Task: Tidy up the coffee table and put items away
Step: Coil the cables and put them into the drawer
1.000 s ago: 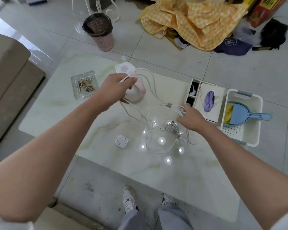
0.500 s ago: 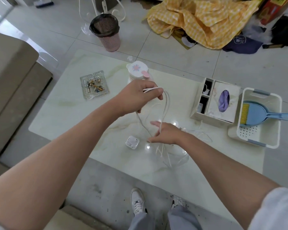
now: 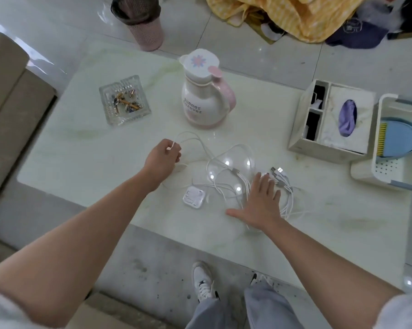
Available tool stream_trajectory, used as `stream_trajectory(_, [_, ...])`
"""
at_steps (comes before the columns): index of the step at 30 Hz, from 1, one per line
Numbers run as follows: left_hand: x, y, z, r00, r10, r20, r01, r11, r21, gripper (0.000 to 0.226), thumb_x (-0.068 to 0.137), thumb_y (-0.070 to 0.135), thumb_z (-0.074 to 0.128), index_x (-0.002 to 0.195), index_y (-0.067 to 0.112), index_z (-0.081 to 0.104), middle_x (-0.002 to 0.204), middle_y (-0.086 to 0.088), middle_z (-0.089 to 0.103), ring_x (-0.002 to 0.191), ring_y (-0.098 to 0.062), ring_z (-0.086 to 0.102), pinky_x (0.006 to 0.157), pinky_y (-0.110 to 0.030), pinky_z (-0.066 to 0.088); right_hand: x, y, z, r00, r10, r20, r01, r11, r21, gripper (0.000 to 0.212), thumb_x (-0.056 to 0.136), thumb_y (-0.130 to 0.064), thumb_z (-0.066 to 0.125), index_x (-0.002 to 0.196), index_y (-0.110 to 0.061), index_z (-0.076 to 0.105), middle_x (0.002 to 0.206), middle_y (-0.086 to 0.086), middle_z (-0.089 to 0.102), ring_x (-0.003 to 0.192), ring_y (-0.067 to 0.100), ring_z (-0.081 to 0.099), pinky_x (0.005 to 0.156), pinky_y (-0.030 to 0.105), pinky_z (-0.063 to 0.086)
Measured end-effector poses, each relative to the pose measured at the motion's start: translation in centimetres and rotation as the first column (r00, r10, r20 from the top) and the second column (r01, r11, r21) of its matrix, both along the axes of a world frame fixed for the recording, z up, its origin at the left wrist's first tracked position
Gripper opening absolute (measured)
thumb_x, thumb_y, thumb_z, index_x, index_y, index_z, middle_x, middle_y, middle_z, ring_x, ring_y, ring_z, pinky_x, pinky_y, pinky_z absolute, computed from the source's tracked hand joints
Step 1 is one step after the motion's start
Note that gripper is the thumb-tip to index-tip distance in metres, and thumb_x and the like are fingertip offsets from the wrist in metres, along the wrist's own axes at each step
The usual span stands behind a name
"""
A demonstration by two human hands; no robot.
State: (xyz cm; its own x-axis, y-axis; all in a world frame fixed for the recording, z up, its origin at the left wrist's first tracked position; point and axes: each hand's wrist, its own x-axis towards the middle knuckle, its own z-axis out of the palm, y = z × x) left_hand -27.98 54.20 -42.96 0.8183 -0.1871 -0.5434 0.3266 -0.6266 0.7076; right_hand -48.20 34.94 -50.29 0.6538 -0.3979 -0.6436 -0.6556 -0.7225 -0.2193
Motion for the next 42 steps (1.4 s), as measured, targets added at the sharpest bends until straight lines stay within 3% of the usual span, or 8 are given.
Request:
stream_trajectory(4, [-1.1, 2.2, -2.9, 0.961, -0.012, 0.276, -0.082, 0.941, 0.327, 0.051, 0.095, 0.037, 0.056, 0.14, 0.018, 0.042, 0.137, -0.015, 0.052, 0.122, -0.031, 0.05, 0.102, -0.043, 0.04, -0.5, 1.7, -2.0, 0.994, 0.098, 0.039, -0.091, 0.985, -0.147, 0.122, 0.063, -0.075, 0.061, 0.153, -0.01, 0.011, 0.161, 0.022, 0.008, 0.149, 0.044, 0.003, 0.117, 0.058, 0.005])
stream_trajectory(8, [-3.9, 4.0, -2.8, 0.643, -0.401, 0.653, 0.03, 0.865, 0.501, 0.041, 0.084, 0.033, 0.065, 0.119, 0.014, 0.053, 0.113, -0.011, 0.057, 0.108, -0.034, 0.05, 0.096, -0.044, 0.038, 0.6, 0.9, -2.1, 0.964, 0.174, 0.2, -0.104, 0.942, -0.319, 0.045, 0.08, -0.044, 0.061, 0.111, -0.012, 0.051, 0.108, 0.011, 0.063, 0.106, 0.033, 0.054, 0.094, 0.043, 0.037])
stream_trajectory(17, [-9.4, 2.6, -5.7, -0.107, -0.846, 0.522, 0.601, 0.363, 0.712, 0.024, 0.077, 0.005, 0.066, 0.1, 0.012, 0.071, 0.09, -0.007, 0.065, 0.078, -0.028, 0.059, 0.067, -0.038, 0.045, 1.3, -2.1, -1.1, 0.947, -0.222, 0.232, 0.206, 0.974, 0.092, 0.007, 0.086, -0.013, 0.05, 0.085, -0.011, 0.044, 0.093, 0.013, 0.053, 0.083, 0.031, 0.053, 0.067, 0.032, 0.032])
stream_trajectory(23, [-9.1, 2.6, -7.9, 0.145, -0.989, -0.018, 0.662, 0.084, 0.745, 0.085, 0.084, 0.013, 0.054, 0.157, 0.035, 0.017, 0.165, -0.011, 0.01, 0.146, -0.036, 0.021, 0.113, -0.044, 0.033, 0.0, -3.4, -1.1, 0.882, -0.444, 0.16, 0.377, 0.866, 0.33, 0.005, 0.086, -0.014, 0.051, 0.087, -0.01, 0.052, 0.076, 0.008, 0.065, 0.064, 0.03, 0.065, 0.057, 0.034, 0.048])
stream_trajectory(29, [-8.8, 0.5, -7.2, 0.291, -0.957, -0.009, 0.634, 0.186, 0.751, 0.058, 0.082, 0.017, 0.06, 0.137, 0.024, 0.043, 0.147, -0.011, 0.031, 0.116, -0.031, 0.049, 0.078, -0.04, 0.053, -1.9, -3.8, -1.1, 0.903, -0.405, 0.146, 0.336, 0.875, 0.348, 0.047, 0.092, -0.047, 0.05, 0.064, -0.012, 0.065, 0.054, 0.0, 0.069, 0.047, 0.019, 0.065, 0.056, 0.029, 0.051])
stream_trajectory(32, [-8.9, -0.3, -6.1, 0.255, -0.964, 0.08, 0.551, 0.213, 0.807, 0.065, 0.073, 0.049, 0.064, 0.127, 0.015, 0.054, 0.157, -0.018, 0.025, 0.136, -0.036, 0.037, 0.1, -0.043, 0.044, -2.3, -3.4, 0.0, 0.849, -0.515, 0.121, 0.418, 0.793, 0.442, 0.054, 0.096, -0.05, 0.045, 0.066, -0.01, 0.064, 0.053, 0.003, 0.069, 0.049, 0.025, 0.067, 0.053, 0.029, 0.05])
stream_trajectory(37, [-11.1, -2.6, -2.5, 0.251, -0.792, 0.556, 0.548, 0.59, 0.593, 0.067, 0.067, 0.058, 0.062, 0.11, 0.007, 0.063, 0.151, -0.019, 0.041, 0.145, -0.035, 0.033, 0.115, -0.046, 0.029, -3.2, -4.1, 3.2, 0.951, -0.179, 0.252, 0.188, 0.982, -0.011, 0.049, 0.097, -0.055, 0.04, 0.095, -0.02, 0.073, 0.105, 0.012, 0.068, 0.103, 0.032, 0.061, 0.085, 0.042, 0.052])
stream_trajectory(42, [-12.1, -6.9, 2.0, -0.009, -0.796, 0.605, 0.788, 0.367, 0.495, 0.074, 0.064, 0.069, 0.064, 0.119, 0.021, 0.054, 0.158, -0.015, 0.031, 0.151, -0.03, 0.017, 0.121, -0.044, 0.022, -3.2, -4.1, 6.8, 0.948, 0.21, 0.238, -0.149, 0.957, -0.25, 0.036, 0.097, -0.043, 0.048, 0.129, -0.032, 0.063, 0.165, 0.015, 0.006, 0.149, 0.041, 0.007, 0.115, 0.05, 0.022])
